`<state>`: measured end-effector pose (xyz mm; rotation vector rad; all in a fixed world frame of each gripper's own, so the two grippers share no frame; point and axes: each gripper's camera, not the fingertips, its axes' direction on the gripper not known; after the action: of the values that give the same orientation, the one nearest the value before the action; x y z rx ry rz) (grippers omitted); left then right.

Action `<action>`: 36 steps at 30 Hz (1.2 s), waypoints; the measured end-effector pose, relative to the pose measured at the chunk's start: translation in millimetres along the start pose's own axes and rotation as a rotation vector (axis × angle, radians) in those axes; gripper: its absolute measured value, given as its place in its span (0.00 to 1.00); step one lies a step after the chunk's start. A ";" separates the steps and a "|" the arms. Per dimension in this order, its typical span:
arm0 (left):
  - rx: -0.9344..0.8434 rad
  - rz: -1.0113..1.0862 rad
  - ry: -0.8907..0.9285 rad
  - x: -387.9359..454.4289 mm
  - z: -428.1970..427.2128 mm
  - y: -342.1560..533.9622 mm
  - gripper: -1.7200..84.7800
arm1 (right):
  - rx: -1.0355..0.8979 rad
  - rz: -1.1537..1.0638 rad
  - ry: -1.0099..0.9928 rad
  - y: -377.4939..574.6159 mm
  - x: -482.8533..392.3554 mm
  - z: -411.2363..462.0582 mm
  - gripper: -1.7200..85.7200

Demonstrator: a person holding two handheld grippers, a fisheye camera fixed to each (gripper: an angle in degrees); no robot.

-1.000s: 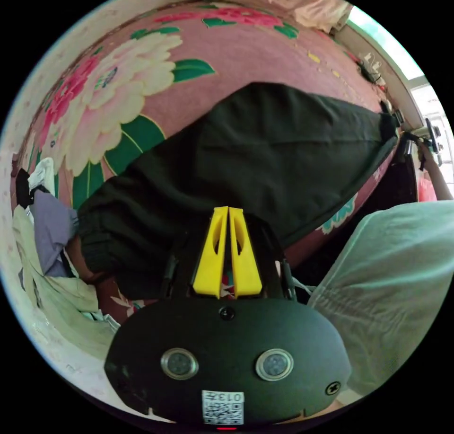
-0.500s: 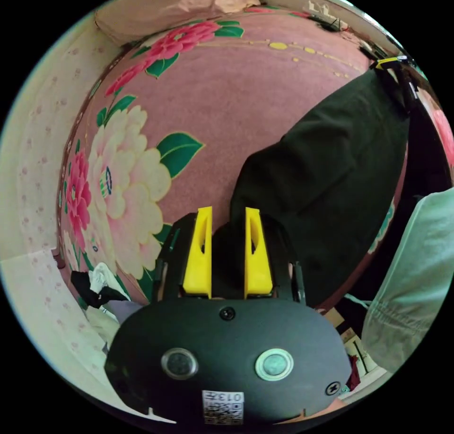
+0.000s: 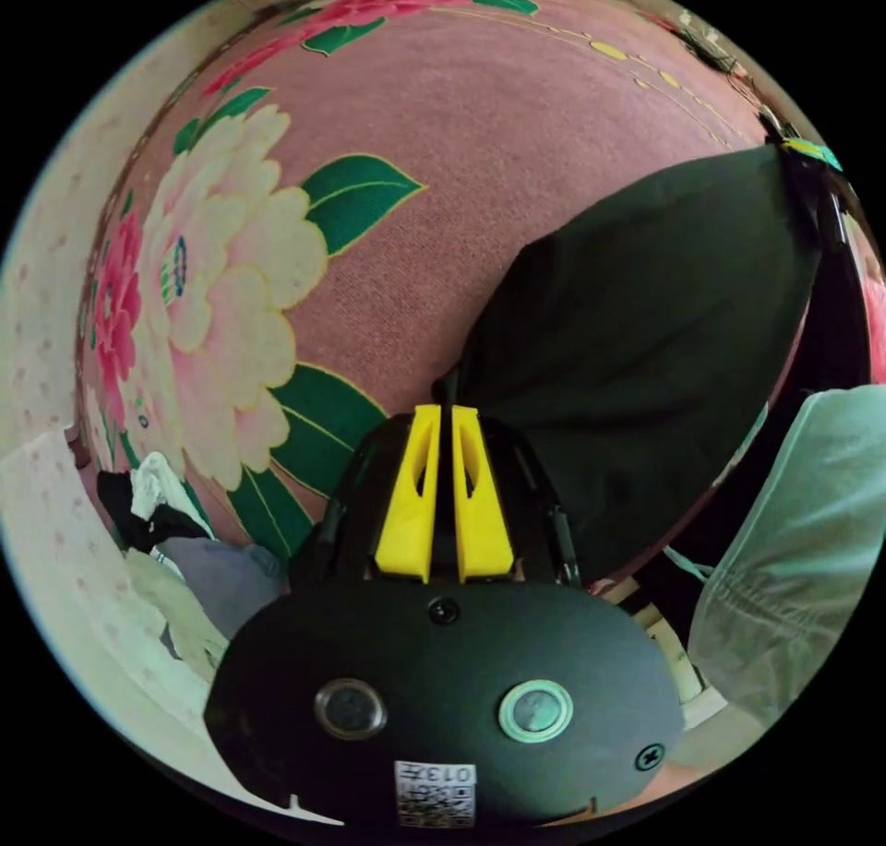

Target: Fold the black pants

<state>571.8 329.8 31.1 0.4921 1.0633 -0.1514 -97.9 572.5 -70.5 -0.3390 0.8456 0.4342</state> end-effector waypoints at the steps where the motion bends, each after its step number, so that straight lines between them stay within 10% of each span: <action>1: 0.052 -0.054 -0.002 -4.5 -10.4 7.4 0.03 | 0.046 0.005 0.008 -0.7 1.7 -9.1 0.05; 18: 0.285 -0.181 0.045 -8.1 -60.7 32.5 0.09 | 0.183 0.376 -0.078 -14.7 98.3 -56.8 0.14; 27: 0.042 0.268 0.049 105.2 -18.8 37.9 0.09 | 0.097 0.234 -0.112 11.2 49.5 -39.2 0.10; 36: 0.045 0.195 0.125 86.5 -42.9 54.2 0.03 | -0.034 0.352 -0.104 32.8 101.8 -89.9 0.06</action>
<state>598.7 407.1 -43.5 0.6489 1.1294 0.0283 -112.3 583.6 -209.0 -0.1962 0.7980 0.7878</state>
